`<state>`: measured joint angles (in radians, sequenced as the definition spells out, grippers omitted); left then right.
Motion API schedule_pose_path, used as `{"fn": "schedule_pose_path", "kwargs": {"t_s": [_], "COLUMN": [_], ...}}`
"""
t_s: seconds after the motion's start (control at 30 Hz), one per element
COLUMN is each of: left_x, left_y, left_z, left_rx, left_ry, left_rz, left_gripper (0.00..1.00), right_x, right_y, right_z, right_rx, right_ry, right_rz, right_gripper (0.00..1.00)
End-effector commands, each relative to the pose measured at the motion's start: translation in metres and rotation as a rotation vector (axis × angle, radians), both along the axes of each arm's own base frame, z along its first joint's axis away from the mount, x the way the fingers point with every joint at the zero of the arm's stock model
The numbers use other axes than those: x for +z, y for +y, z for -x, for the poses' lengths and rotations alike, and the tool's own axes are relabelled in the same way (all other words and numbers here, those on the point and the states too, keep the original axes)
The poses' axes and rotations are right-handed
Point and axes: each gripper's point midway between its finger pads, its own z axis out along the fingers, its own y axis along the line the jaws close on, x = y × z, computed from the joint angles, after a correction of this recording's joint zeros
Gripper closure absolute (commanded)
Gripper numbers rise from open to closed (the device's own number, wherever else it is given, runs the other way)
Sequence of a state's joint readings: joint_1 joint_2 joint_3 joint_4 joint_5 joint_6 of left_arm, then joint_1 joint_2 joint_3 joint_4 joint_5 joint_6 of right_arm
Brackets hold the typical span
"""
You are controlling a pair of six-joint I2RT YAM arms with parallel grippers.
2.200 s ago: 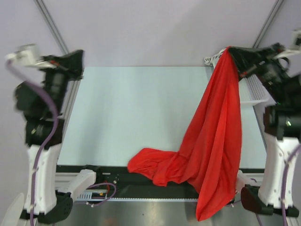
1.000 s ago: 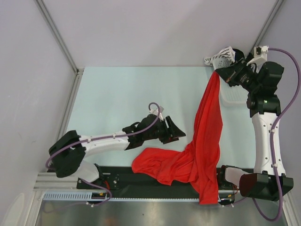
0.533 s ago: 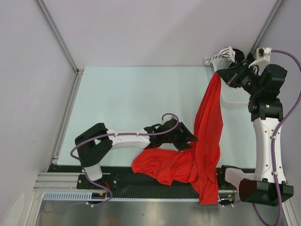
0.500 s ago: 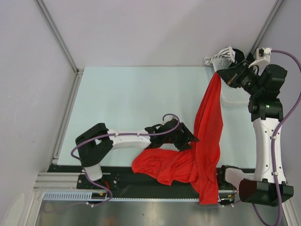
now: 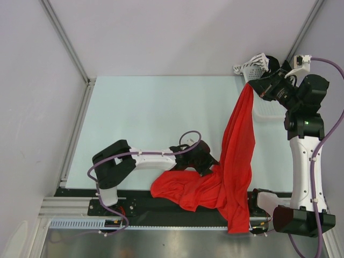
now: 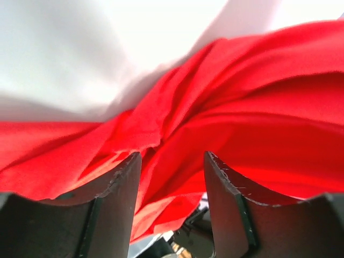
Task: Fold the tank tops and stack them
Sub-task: Flatten the tank top out
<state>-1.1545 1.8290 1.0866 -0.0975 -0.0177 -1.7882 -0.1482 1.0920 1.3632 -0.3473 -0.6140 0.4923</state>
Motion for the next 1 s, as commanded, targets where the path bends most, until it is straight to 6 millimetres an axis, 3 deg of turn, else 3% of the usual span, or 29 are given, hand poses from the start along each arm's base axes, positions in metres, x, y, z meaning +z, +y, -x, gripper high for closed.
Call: {"fn": "schedule_pose_path", "kwargs": {"t_s": [0.0,0.17,0.4,0.47,0.5,0.57,0.6,0.67,0.8,0.9,0.93,0.97], "left_x": [-0.009,-0.019,-0.034,-0.035,-0.035,-0.034,-0.035,-0.032,-0.015,0.005,0.022,0.016], "left_y": [0.001,-0.007,-0.004,-0.006,-0.008,-0.012,-0.011,-0.009,0.015,0.041,0.05,0.077], "left_z": [-0.006,-0.011,-0.017,-0.019,-0.022,-0.024,-0.023,-0.028,-0.04,-0.061,-0.069,-0.087], "left_rx": [0.067,0.068,0.081,0.071,0.068,0.049,0.042,0.042,0.075,0.081,0.088,0.088], "left_ry": [0.015,0.024,0.009,-0.009,-0.018,-0.035,-0.037,-0.074,-0.159,-0.236,-0.256,-0.277], "left_rz": [-0.042,-0.068,-0.127,-0.136,-0.132,-0.137,-0.151,-0.177,-0.245,-0.248,-0.221,-0.261], "left_gripper": [0.45,0.47,0.54,0.64,0.78,0.94,0.99,1.0,1.0,1.0,1.0,0.99], "right_x": [0.017,0.018,0.019,0.019,0.019,0.019,0.019,0.019,0.016,0.015,0.014,0.014], "right_y": [-0.001,-0.002,-0.001,-0.001,-0.001,-0.001,0.0,-0.001,-0.007,-0.011,-0.012,-0.012], "right_z": [0.007,0.008,0.009,0.009,0.01,0.009,0.01,0.01,0.006,0.002,0.001,-0.001], "right_rx": [-0.005,-0.01,-0.004,-0.002,-0.004,-0.002,0.001,-0.002,-0.025,-0.04,-0.038,-0.038], "right_ry": [-0.069,-0.074,-0.078,-0.078,-0.079,-0.078,-0.08,-0.08,-0.064,-0.05,-0.048,-0.043], "right_rz": [0.02,0.023,0.019,0.019,0.018,0.014,0.014,0.018,0.018,0.001,-0.001,-0.006], "right_gripper": [1.0,1.0,1.0,1.0,1.0,1.0,1.0,1.0,1.0,1.0,1.0,1.0]}}
